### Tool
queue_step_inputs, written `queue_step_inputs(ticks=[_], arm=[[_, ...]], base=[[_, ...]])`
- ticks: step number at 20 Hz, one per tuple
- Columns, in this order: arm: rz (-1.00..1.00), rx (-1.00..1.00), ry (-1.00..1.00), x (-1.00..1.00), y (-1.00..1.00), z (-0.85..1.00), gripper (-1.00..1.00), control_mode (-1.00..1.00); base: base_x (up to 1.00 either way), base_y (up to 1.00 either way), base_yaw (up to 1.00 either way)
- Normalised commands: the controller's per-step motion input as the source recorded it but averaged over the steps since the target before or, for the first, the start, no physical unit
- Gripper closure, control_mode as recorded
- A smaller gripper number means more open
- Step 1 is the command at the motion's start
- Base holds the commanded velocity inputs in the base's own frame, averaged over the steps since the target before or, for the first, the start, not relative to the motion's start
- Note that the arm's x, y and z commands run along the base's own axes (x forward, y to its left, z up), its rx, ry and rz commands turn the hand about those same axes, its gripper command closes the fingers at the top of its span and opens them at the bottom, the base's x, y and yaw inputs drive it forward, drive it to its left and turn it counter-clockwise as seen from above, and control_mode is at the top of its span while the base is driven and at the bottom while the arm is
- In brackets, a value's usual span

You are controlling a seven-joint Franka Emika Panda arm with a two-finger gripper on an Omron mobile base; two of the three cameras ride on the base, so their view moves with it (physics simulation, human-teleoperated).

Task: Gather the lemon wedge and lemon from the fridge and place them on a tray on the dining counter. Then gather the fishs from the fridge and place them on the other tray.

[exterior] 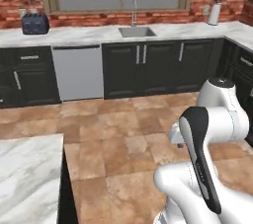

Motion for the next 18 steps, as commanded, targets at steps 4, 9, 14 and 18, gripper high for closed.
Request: queue_step_inputs(ticks=[4,9,14,18], arm=[[0.0,0.0,0.0,0.0,0.0,0.0,-1.0,1.0],[0.0,0.0,0.0,0.0,0.0,0.0,-1.0,1.0],[0.0,0.0,0.0,0.0,0.0,0.0,-1.0,1.0],[0.0,0.0,0.0,0.0,0.0,0.0,-1.0,1.0]], base=[[0.0,0.0,-0.68],[0.0,0.0,-0.69],[0.0,0.0,-0.67],[0.0,-0.02,-0.64]])
